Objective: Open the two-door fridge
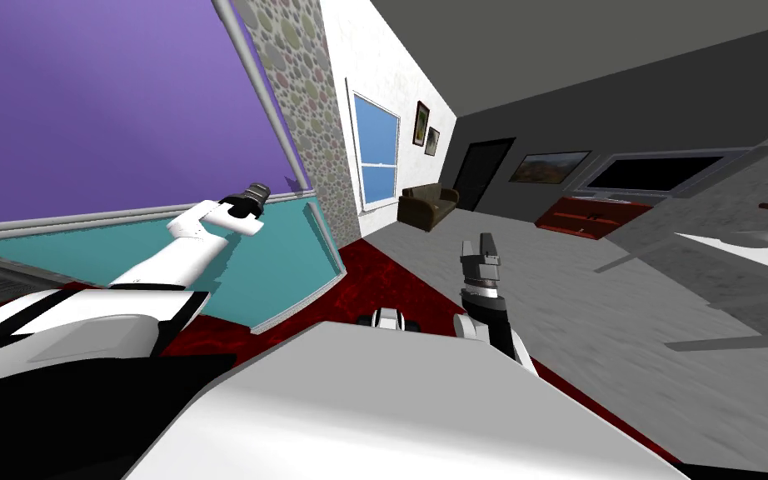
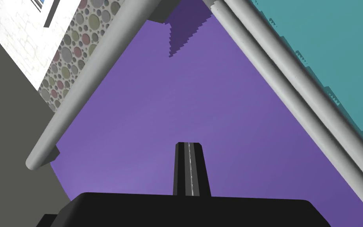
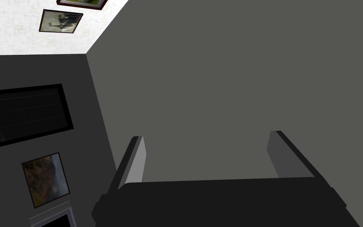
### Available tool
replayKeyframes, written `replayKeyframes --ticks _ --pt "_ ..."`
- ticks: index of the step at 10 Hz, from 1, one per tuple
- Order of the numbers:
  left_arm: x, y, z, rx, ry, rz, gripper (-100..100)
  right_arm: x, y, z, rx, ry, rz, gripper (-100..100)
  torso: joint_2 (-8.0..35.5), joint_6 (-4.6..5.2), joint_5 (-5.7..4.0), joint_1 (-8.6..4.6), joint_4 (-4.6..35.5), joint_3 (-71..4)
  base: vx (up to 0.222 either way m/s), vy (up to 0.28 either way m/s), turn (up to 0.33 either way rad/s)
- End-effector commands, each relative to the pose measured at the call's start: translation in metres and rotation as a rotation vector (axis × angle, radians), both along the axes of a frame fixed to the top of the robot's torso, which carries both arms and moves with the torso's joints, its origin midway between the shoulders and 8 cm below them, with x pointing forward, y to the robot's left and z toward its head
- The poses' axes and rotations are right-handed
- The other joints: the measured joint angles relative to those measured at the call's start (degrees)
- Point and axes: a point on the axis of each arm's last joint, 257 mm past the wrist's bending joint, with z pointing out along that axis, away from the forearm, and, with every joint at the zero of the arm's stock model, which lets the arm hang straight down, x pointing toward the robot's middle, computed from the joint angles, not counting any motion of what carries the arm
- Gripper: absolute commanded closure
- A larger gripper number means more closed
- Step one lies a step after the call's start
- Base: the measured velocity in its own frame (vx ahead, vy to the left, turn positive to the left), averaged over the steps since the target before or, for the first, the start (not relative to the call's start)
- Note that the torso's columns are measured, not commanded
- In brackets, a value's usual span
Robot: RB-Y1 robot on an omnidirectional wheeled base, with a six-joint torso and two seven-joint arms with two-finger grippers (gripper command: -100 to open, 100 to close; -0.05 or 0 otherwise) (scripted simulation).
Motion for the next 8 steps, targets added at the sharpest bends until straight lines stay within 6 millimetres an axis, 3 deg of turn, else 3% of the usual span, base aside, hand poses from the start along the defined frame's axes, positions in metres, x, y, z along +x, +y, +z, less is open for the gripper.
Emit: replayKeyframes --ticks 1,2,3,5,6,8 --pt "-0.006 0.024 -0.011 -0.022 0.018 0.047 100 0.0 0.0 0.0 0.0 0.0 0.0 0 -0.02 0.08 0.01 -0.02 -0.04 -0.05 0.033 0.001 -0.011" --pt "-0.007 0.027 -0.013 -0.024 0.02 0.054 100 0.0 0.0 0.0 0.0 0.0 0.0 0 0.32 0.07 -0.02 -0.07 0.07 0.17 0.029 0.012 -0.006" --pt "0.002 0.02 -0.007 0.035 0.032 0.038 100 0.0 0.0 0.0 0.0 0.0 0.0 0 0.68 0.05 -0.05 -0.12 0.2 0.41 -0.208 0.009 -0.303" --pt "0.007 0.028 -0.004 0.023 0.034 0.06 100 0.0 0.0 0.0 0.0 -0.001 0.001 0 1.87 0.06 -0.18 -0.55 0.57 1.18 -0.357 -0.097 -0.437" --pt "0.006 0.035 0.004 0.01 0.018 0.076 100 0.0 0.0 0.0 0.0 -0.001 0.001 0 1.33 0.0 -0.22 -0.53 0.46 0.87 -0.174 -0.077 -0.09" --pt "-0.001 0.053 -0.008 -0.006 0.035 0.112 100 0.0 0.0 0.0 0.0 0.0 0.0 0 0.07 -0.02 0.07 0.23 0.02 0.04 -0.028 -0.001 0.047"
